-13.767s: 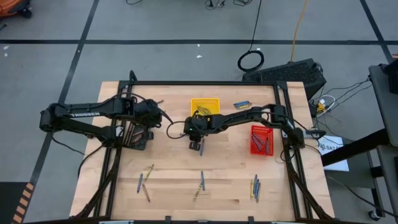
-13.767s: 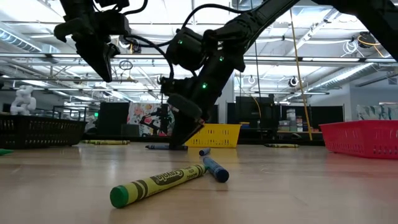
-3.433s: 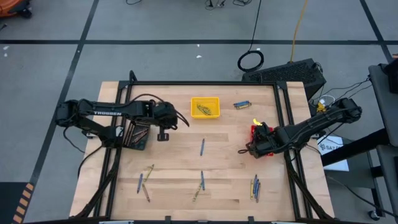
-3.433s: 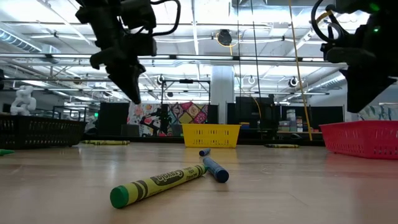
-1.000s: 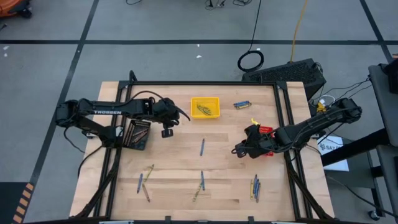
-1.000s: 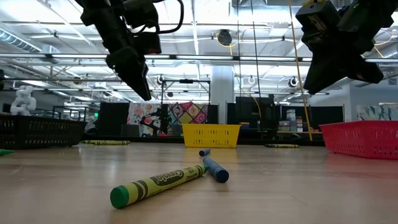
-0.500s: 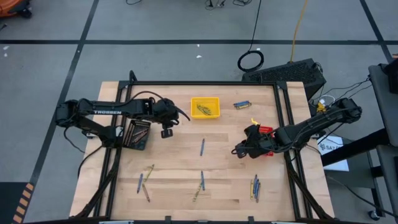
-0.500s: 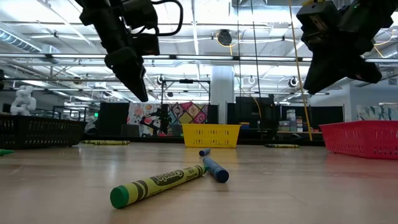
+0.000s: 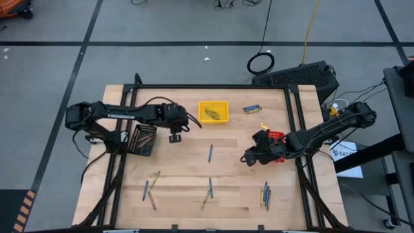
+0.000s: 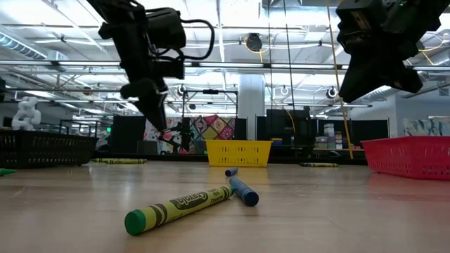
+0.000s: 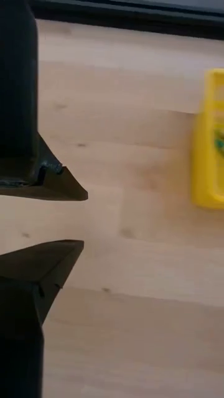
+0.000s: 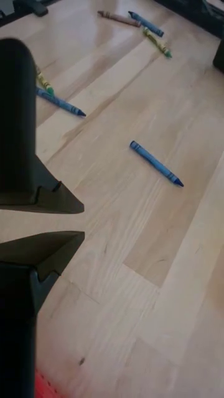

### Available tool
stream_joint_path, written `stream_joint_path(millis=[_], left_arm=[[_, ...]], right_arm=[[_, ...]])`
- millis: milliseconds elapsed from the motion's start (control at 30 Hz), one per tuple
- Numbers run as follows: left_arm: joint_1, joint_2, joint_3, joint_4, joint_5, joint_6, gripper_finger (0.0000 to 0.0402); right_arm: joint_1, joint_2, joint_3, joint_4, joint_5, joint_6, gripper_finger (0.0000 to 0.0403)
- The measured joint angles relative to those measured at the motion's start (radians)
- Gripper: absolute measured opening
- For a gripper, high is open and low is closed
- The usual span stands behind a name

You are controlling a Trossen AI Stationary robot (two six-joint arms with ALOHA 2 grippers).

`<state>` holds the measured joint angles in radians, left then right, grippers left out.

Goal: Sort crayons

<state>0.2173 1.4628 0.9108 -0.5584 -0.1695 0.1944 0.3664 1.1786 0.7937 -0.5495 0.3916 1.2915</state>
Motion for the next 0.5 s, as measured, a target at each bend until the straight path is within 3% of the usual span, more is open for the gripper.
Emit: stream_joint_path(millis=[500], left_arm=[[-0.001,0.000,0.002,0.093,0.037,0.024,0.0111]], right_arm=[[-0.003,0.000,0.000,0.007,0.009,-0.085,0.0041]])
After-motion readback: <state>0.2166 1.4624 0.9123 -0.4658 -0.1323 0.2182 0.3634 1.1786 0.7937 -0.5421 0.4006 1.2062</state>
